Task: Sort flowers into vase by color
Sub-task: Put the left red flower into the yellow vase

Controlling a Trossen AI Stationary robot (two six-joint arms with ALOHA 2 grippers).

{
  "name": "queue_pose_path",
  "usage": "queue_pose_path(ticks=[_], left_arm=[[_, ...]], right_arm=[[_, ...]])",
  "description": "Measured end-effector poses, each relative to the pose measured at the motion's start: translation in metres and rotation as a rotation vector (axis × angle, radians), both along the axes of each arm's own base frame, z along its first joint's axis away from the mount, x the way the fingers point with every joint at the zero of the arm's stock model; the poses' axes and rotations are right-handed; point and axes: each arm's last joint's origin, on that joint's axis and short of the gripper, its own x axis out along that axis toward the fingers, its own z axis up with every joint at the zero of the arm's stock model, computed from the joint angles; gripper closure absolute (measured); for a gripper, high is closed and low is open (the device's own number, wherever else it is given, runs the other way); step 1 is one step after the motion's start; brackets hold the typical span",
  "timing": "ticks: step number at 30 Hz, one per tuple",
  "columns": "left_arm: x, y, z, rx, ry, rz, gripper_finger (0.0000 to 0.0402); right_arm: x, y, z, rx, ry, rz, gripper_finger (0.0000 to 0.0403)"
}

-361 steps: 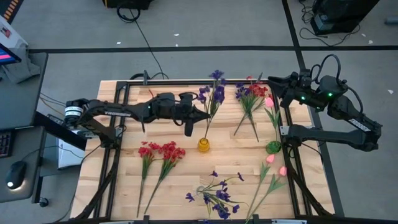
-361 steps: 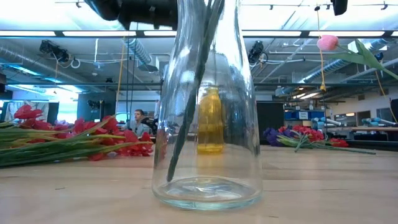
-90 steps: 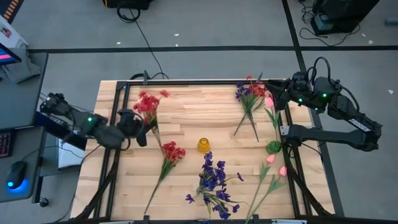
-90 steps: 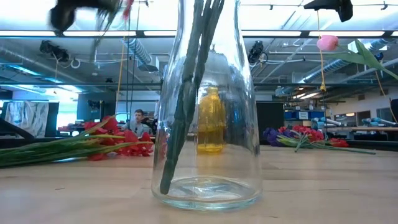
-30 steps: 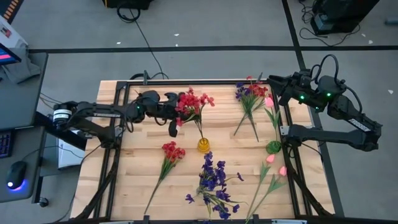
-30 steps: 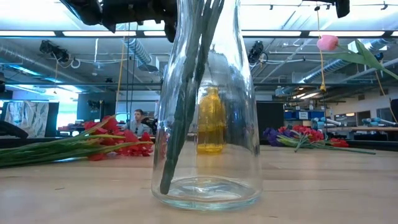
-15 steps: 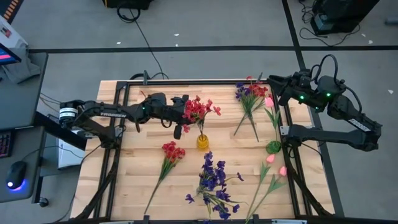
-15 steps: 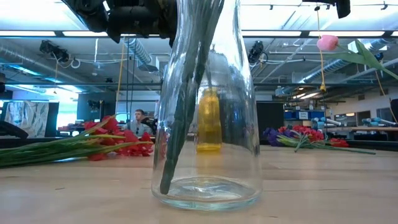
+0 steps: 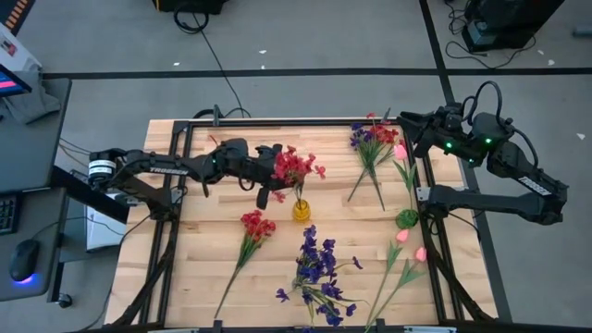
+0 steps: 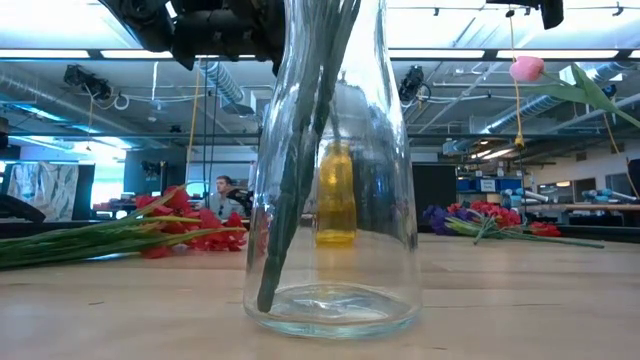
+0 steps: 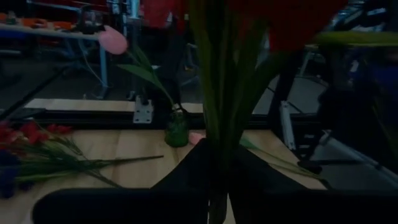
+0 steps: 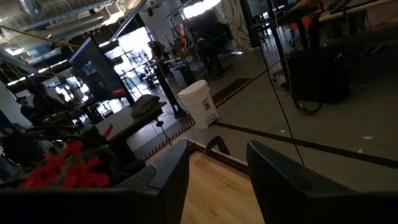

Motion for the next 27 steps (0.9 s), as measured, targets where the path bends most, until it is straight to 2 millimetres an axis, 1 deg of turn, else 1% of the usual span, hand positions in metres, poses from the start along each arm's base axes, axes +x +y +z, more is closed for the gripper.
queue_pose_path(ticks=[8, 14, 22, 27], left_arm=[[-0.0004, 0.0009, -0.0055, -0.009, 0.058, 0.024, 0.0297], [-0.0004, 0.001, -0.0057, -0.011, 0.06, 0.03, 0.0252], [-0.0005, 0.0036, -0.0057, -0.104, 0.077, 0.073, 0.0194], [-0.0009, 0.005, -0.006, -0.185, 0.094, 0.075, 0.014]], right_arm=[[0.0, 0.0, 0.0, 0.0, 0.0, 0.0, 0.0232], [0.0, 0.0, 0.0, 0.0, 0.0, 0.0, 0.0232], [0.0, 0.0, -0.0001, 0.0, 0.001, 0.001, 0.0232], [0.0, 0.0, -0.0001, 0.0, 0.001, 0.001, 0.0232]])
